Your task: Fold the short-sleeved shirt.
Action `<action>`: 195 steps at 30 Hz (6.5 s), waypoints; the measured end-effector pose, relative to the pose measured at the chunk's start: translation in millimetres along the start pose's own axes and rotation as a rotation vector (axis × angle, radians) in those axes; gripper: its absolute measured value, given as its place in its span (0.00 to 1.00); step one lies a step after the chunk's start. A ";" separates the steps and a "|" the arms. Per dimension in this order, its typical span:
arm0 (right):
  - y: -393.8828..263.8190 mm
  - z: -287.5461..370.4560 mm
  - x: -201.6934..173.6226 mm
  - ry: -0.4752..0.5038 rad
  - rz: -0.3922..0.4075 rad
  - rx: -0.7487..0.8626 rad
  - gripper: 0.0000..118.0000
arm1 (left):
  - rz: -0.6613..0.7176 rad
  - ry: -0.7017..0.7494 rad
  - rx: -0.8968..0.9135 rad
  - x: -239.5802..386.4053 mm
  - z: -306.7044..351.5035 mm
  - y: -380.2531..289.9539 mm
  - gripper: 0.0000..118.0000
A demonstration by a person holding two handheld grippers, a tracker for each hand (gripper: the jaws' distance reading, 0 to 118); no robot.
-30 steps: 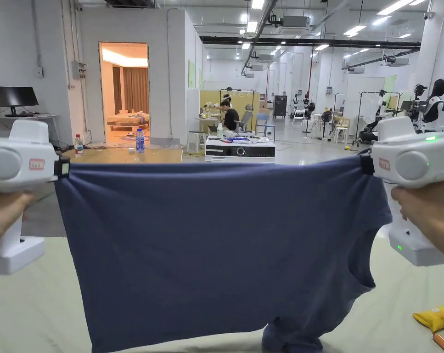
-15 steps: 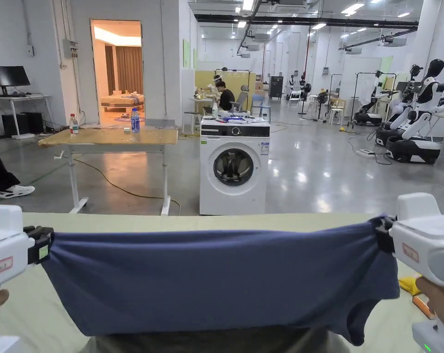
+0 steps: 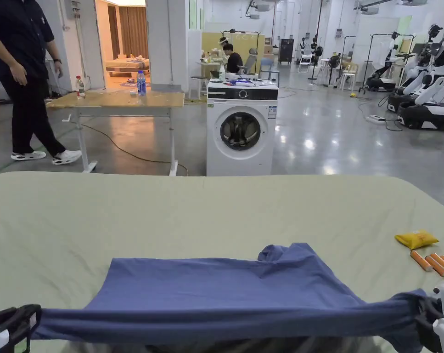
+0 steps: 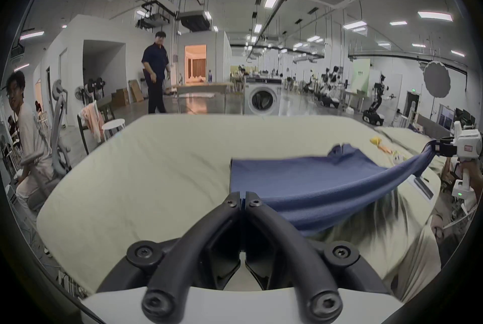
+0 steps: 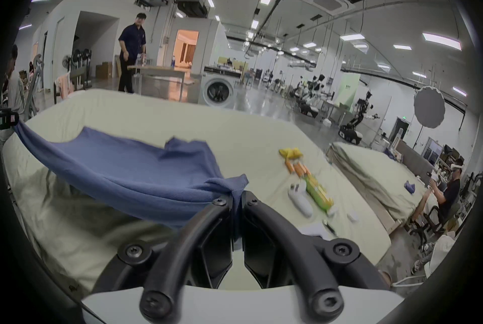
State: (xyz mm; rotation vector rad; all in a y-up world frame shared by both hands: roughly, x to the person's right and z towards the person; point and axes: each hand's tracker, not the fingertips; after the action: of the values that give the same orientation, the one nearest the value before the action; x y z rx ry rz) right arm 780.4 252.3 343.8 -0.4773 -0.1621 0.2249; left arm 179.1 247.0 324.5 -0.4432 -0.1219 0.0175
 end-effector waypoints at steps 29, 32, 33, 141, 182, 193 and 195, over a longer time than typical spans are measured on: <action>-143.1 -34.9 -29.9 0.097 0.101 -0.479 0.04 | -0.006 0.031 -0.476 -7.2 -37.0 -149.2 0.00; -140.4 -44.2 -28.2 0.108 0.097 -0.520 0.04 | 0.035 0.027 -0.490 -11.1 -37.5 -145.4 0.00; -136.6 -45.6 -26.5 0.110 0.080 -0.536 0.05 | 0.040 0.021 -0.496 -13.0 -39.0 -144.1 0.00; -19.2 -67.5 -6.3 0.238 -0.191 -0.232 0.08 | 0.157 0.027 -0.287 -2.1 -78.9 -21.7 0.01; 18.1 -135.3 -80.0 0.117 -0.204 0.085 0.14 | 0.066 0.122 0.051 20.3 -132.8 -2.0 0.15; 10.6 -74.9 -100.8 0.100 -0.206 0.223 0.00 | 0.035 0.110 0.079 39.3 -86.0 -20.5 0.00; 9.6 -69.7 -100.7 0.103 -0.209 0.222 0.00 | 0.053 0.120 0.004 32.2 -89.3 -24.5 0.00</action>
State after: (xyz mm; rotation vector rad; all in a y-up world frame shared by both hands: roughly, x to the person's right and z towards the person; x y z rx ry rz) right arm 696.2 204.9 268.0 -0.2477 -0.0844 0.0129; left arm 221.7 188.2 258.6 -0.4420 0.0079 0.0435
